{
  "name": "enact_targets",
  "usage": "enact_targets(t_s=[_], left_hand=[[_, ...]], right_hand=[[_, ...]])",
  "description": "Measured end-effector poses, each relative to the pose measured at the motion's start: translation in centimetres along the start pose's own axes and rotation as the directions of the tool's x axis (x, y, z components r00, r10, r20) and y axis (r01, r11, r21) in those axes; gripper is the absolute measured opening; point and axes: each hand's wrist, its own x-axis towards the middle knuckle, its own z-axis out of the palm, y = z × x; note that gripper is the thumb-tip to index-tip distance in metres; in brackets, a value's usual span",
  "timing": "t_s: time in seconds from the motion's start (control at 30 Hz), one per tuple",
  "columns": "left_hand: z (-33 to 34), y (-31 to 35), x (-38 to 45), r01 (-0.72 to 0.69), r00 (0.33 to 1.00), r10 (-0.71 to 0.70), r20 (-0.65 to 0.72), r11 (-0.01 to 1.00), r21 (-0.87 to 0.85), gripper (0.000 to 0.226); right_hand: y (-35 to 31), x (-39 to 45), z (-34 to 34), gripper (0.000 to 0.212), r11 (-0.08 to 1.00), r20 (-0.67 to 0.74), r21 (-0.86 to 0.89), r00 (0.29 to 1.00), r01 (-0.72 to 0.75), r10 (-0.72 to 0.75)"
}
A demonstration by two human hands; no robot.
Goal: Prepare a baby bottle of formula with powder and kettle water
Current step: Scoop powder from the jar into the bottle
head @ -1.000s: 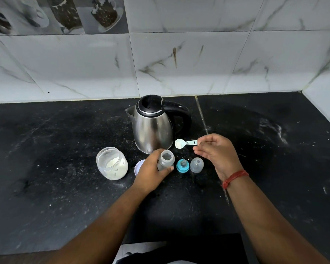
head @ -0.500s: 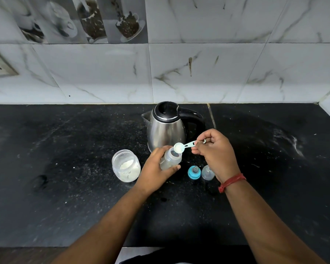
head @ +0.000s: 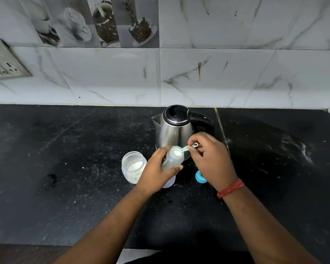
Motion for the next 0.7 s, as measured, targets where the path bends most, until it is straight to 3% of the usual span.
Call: enact_targets(t_s=[0.17, 0.3, 0.7], left_hand=[[-0.4, 0.2, 0.1, -0.005, 1.000, 0.005, -0.012, 1.000, -0.011, 0.058], [-0.5, 0.2, 0.1, 0.006, 1.000, -0.006, -0.024, 1.000, -0.018, 0.059], [-0.3, 0.3, 0.2, 0.001, 1.000, -0.001, -0.006, 1.000, -0.010, 0.054]], right_hand=[[-0.4, -0.4, -0.1, 0.013, 0.946, 0.099, -0.182, 0.962, 0.270, -0.255], [-0.2, -0.5, -0.2, 0.021, 0.883, 0.190, -0.220, 0.906, 0.415, -0.378], [0.9, -0.6, -0.8, 0.024, 0.863, 0.264, -0.213, 0.878, 0.458, -0.400]])
